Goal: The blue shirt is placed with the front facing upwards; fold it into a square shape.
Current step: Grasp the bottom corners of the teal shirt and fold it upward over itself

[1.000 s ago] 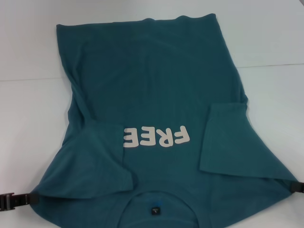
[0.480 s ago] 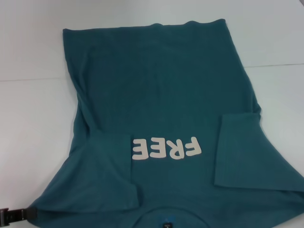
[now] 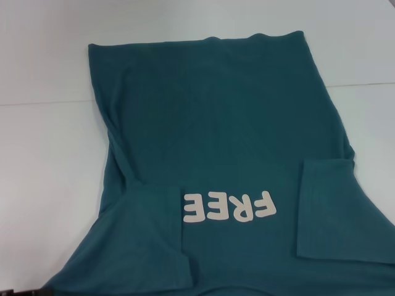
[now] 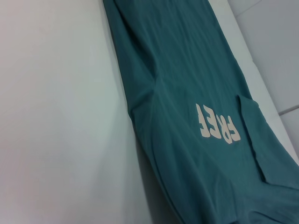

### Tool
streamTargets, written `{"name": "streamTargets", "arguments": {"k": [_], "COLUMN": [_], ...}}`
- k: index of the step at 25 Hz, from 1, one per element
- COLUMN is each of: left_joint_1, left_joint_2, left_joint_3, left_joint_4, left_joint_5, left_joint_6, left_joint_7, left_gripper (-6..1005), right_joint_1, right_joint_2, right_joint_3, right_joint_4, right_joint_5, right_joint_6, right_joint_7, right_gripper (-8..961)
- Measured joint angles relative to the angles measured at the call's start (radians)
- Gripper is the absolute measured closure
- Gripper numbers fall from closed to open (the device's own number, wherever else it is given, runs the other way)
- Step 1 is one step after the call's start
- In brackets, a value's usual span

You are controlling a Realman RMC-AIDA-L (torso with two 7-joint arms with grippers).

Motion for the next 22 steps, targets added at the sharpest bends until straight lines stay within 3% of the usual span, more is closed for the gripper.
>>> {"name": "streamTargets", "arguments": {"k": [12, 22], "left_joint_1": [0.043, 0.028], "left_joint_2": [-0.012, -0.013], "left_joint_3": [-0.016, -0.026], "left_joint_4": [0.002, -0.011], "left_joint_5": [0.0, -0.007], "left_joint_6": [0.042, 0.042], "left_joint_7": [0.035, 0.042], "left_gripper": [973, 971], "right_joint_1": [-0.039, -0.013], "right_joint_2": [-0.002, -0.007], "right_joint_3": [0.043, 0.046], "right_joint_4": [0.0, 0.0], "right_joint_5": [-0.005, -0.004], "right_joint_6": [-0.035, -0.041], "right_joint_7": [-0.036, -0.036], "right_gripper": [953, 954]}}
